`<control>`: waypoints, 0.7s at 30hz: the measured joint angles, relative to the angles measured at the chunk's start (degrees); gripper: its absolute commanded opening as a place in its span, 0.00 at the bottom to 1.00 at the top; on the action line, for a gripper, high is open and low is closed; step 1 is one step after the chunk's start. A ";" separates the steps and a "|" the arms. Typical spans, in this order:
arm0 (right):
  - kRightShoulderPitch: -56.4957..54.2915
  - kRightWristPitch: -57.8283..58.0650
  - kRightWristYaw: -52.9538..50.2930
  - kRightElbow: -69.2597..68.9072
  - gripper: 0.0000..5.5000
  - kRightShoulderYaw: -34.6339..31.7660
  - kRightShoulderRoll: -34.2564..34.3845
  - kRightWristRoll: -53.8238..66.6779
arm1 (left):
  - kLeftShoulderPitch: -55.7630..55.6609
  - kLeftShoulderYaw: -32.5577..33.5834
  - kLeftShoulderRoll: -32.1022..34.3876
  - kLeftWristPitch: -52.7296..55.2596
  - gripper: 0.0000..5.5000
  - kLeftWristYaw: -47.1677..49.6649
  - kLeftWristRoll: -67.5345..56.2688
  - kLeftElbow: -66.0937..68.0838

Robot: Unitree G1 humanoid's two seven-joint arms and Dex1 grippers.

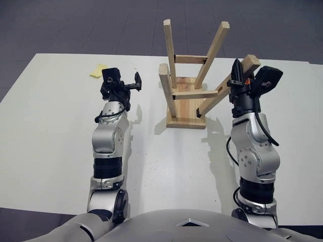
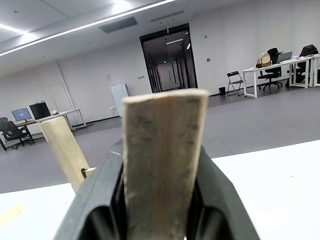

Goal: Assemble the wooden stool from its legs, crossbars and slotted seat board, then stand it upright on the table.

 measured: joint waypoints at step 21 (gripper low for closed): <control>2.96 -7.68 6.16 3.44 0.19 4.02 -0.33 -5.57 | -1.89 -4.09 -1.81 3.48 0.98 -2.62 -0.76 -2.64</control>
